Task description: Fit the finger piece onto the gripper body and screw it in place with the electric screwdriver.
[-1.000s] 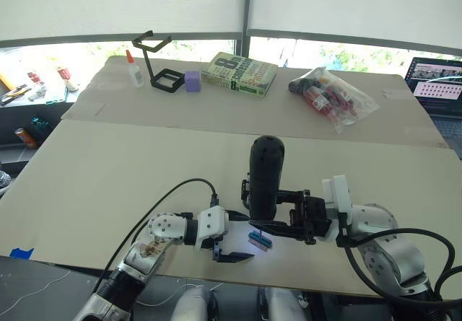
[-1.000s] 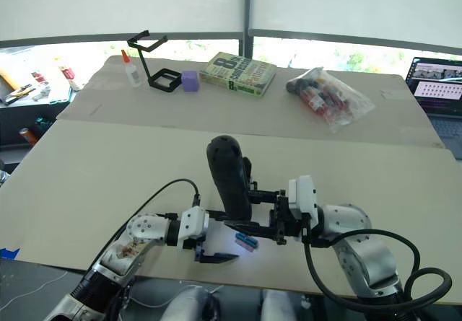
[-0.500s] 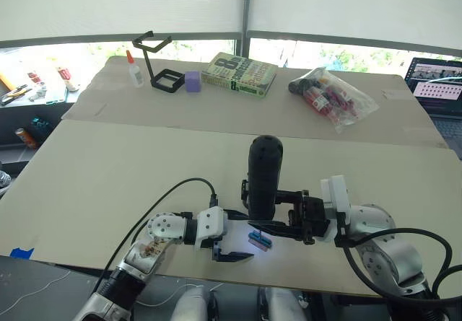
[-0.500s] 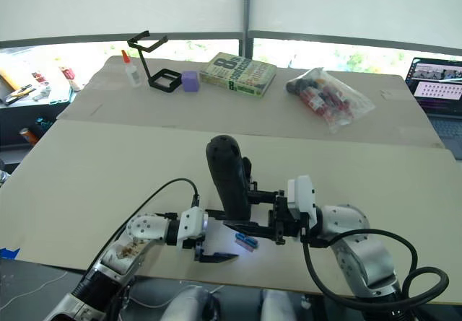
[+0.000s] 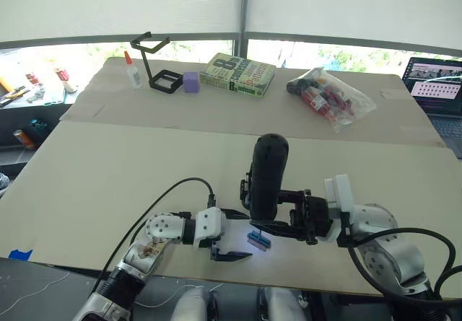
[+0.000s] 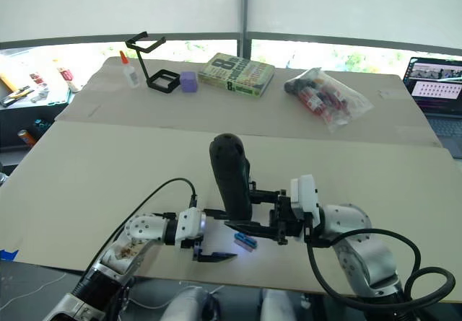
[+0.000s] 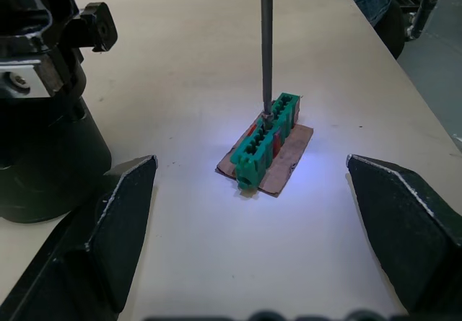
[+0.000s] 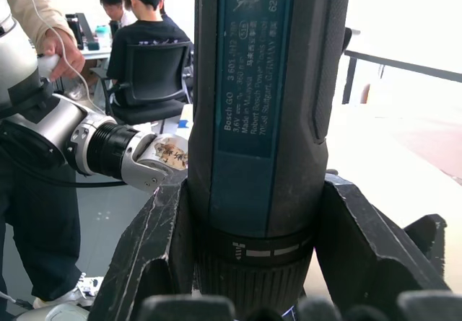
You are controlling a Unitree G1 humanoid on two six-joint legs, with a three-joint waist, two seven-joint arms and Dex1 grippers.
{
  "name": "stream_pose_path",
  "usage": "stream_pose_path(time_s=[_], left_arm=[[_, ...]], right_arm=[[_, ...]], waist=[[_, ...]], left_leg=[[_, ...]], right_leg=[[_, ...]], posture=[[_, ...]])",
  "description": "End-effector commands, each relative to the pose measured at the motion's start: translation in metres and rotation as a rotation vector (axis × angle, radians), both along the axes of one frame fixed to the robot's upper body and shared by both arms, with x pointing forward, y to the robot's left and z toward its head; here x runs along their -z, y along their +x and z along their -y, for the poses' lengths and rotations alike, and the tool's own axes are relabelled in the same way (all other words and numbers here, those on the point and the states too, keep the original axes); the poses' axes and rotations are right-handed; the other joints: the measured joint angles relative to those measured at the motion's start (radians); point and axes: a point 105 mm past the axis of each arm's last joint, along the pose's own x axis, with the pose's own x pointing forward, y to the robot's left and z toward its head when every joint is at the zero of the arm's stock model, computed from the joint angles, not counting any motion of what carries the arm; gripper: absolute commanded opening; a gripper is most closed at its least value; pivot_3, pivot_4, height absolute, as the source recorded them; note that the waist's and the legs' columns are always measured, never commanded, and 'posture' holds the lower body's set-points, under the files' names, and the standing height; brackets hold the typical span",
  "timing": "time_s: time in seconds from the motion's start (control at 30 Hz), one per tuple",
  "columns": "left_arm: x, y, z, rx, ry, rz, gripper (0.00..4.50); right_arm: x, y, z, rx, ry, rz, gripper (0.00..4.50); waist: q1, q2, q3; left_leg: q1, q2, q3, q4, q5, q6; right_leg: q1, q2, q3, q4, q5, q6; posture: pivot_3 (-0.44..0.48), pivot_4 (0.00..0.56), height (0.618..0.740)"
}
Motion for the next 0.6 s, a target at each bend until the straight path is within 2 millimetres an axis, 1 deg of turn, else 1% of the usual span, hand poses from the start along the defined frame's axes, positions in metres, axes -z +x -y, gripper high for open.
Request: stream_pose_path(time_s=[0.03, 0.1, 0.27, 0.33, 0.4, 0.6], left_arm=[[0.001, 0.000, -0.012, -0.026, 0.014, -0.010, 4.45], [-0.003, -0.002, -0.015, -0.015, 0.002, -0.002, 4.45], [-0.018, -0.009, -0.032, 0.020, -0.050, -0.006, 4.45], [-0.031, -0.015, -0.036, 0.044, -0.125, -0.021, 4.45], [-0.045, -0.020, -0.038, 0.068, -0.192, 0.001, 4.45], [-0.079, -0.019, -0.038, 0.042, -0.307, 0.074, 4.45]], right_arm=[[-0.022, -0.011, -0.001, -0.046, 0.040, 0.084, 1.93], [-0.025, -0.011, -0.001, -0.041, 0.039, 0.096, 1.93], [-0.041, -0.010, 0.007, -0.002, 0.045, 0.135, 1.93], [-0.047, -0.012, 0.012, 0.015, 0.045, 0.143, 1.93], [-0.051, -0.015, 0.016, 0.029, 0.038, 0.146, 1.93], [-0.069, -0.018, 0.033, 0.093, 0.021, 0.171, 1.93]], waist=[[-0.001, 0.000, 0.000], [-0.002, 0.000, 0.000], [-0.003, 0.000, 0.000], [-0.001, 0.000, 0.000], [0.003, 0.000, 0.000], [0.002, 0.000, 0.000]], left_leg=[[0.000, 0.000, 0.000, 0.000, 0.000, 0.000], [-0.001, 0.000, 0.000, -0.001, 0.000, 0.000], [-0.005, 0.000, 0.000, 0.000, 0.002, -0.003], [-0.006, 0.000, 0.000, 0.000, 0.002, -0.003], [-0.007, 0.000, 0.000, 0.000, 0.002, -0.003], [-0.008, -0.001, 0.000, 0.002, 0.001, -0.002]], right_leg=[[0.000, 0.000, 0.000, 0.000, 0.000, 0.000], [-0.001, 0.000, 0.000, 0.000, 0.000, 0.000], [-0.004, 0.000, 0.000, 0.000, 0.000, 0.000], [-0.005, 0.000, 0.000, 0.000, 0.000, 0.000], [-0.006, -0.001, -0.001, 0.000, 0.000, 0.000], [-0.005, -0.002, -0.001, -0.001, 0.000, 0.001]], posture=[[0.000, 0.150, 0.740], [0.000, 0.150, 0.740], [0.000, 0.150, 0.740], [0.000, 0.150, 0.740], [0.000, 0.150, 0.740], [0.000, 0.150, 0.740]])
